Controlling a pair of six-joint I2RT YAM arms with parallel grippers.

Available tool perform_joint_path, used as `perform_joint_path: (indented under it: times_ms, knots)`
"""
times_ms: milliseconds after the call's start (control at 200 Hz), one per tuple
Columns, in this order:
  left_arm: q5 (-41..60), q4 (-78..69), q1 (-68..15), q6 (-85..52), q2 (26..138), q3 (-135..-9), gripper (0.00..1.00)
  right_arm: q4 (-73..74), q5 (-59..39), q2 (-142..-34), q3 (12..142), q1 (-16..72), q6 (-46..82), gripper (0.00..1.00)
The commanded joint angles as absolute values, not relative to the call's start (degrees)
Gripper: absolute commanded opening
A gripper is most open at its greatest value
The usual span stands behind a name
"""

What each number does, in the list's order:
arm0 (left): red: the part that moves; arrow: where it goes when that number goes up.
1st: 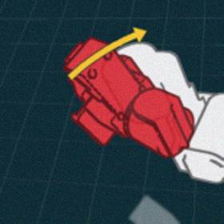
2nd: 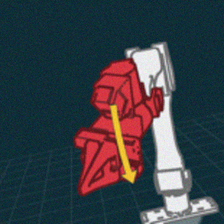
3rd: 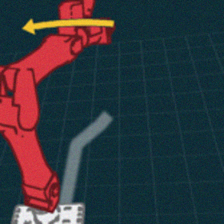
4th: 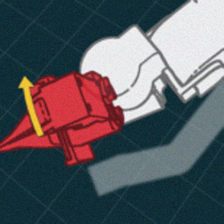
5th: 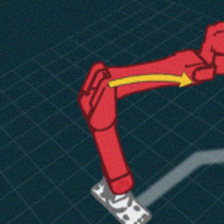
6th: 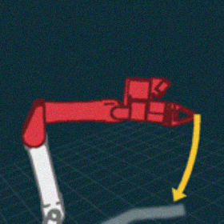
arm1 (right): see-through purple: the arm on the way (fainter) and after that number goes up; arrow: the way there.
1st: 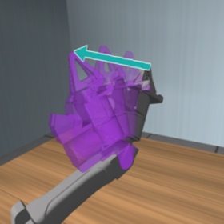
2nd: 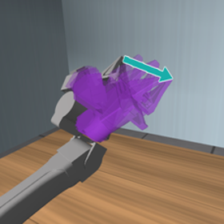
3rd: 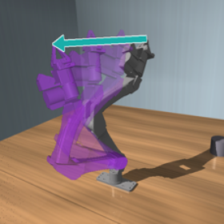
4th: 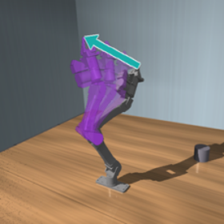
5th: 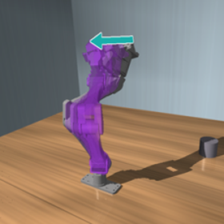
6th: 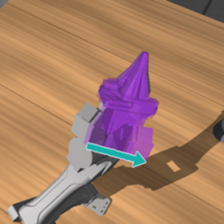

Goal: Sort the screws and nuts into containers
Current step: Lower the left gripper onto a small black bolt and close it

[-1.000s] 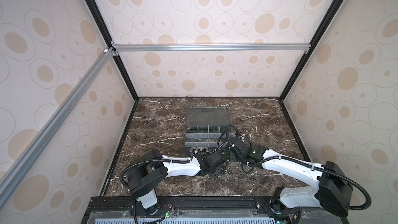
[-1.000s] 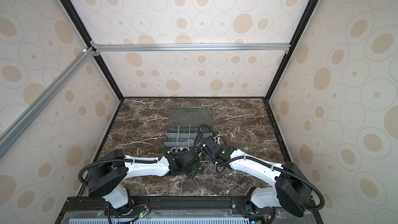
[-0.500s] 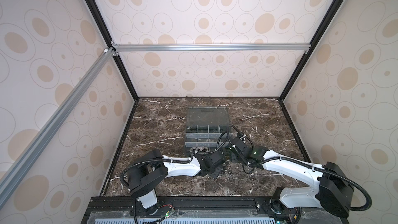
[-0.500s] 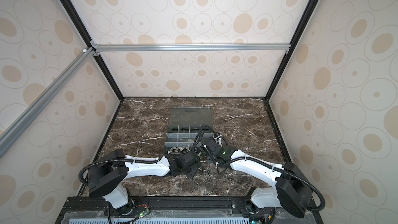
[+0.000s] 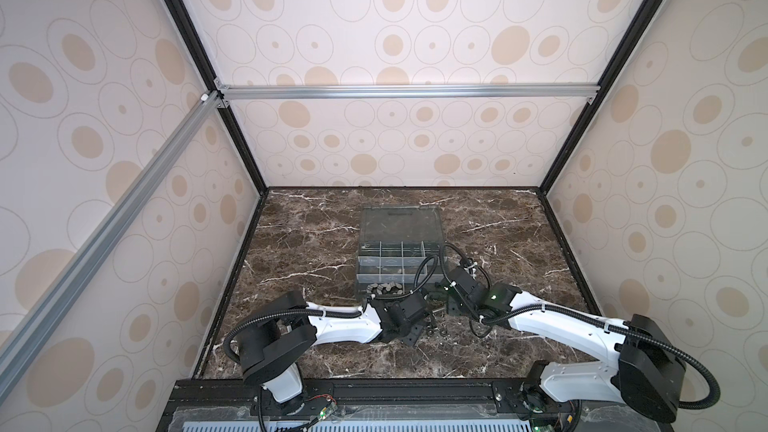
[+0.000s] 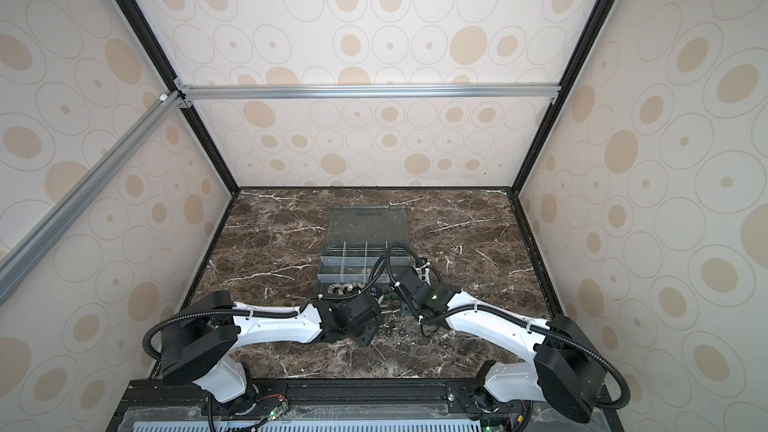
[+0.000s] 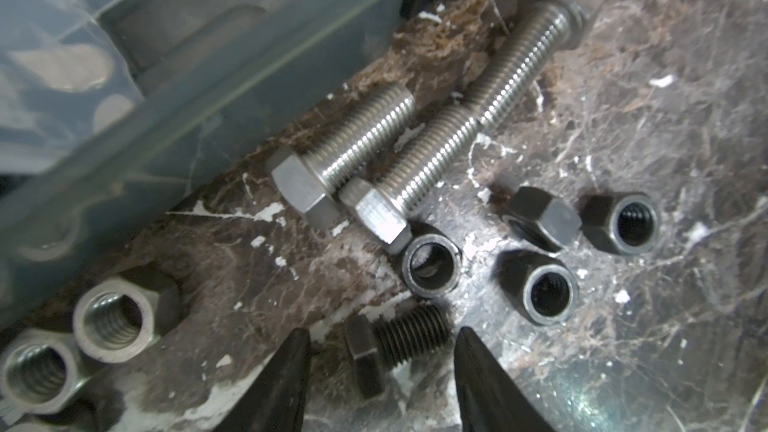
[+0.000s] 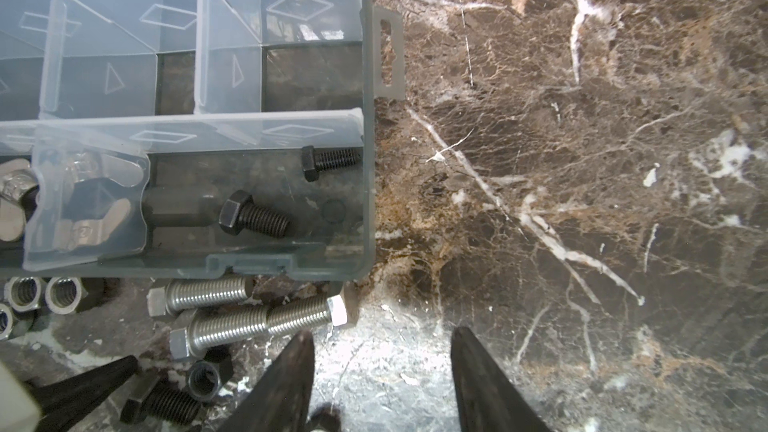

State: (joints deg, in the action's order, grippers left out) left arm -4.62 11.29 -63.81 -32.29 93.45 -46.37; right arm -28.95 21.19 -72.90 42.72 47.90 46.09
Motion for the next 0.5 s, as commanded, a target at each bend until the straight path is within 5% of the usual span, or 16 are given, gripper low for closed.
perform_joint_path:
  times_ms: [0,495]
  knots:
    - [-5.6,12.5,-64.2,-33.1,92.8,-46.4,0.56,-30.1,21.7,-71.7,42.0,47.4,47.3,0.56]
    - [-3.3,10.1,-64.9,-32.6,96.3,-48.6,0.48,-29.8,21.4,-72.5,42.1,47.4,47.6,0.56]
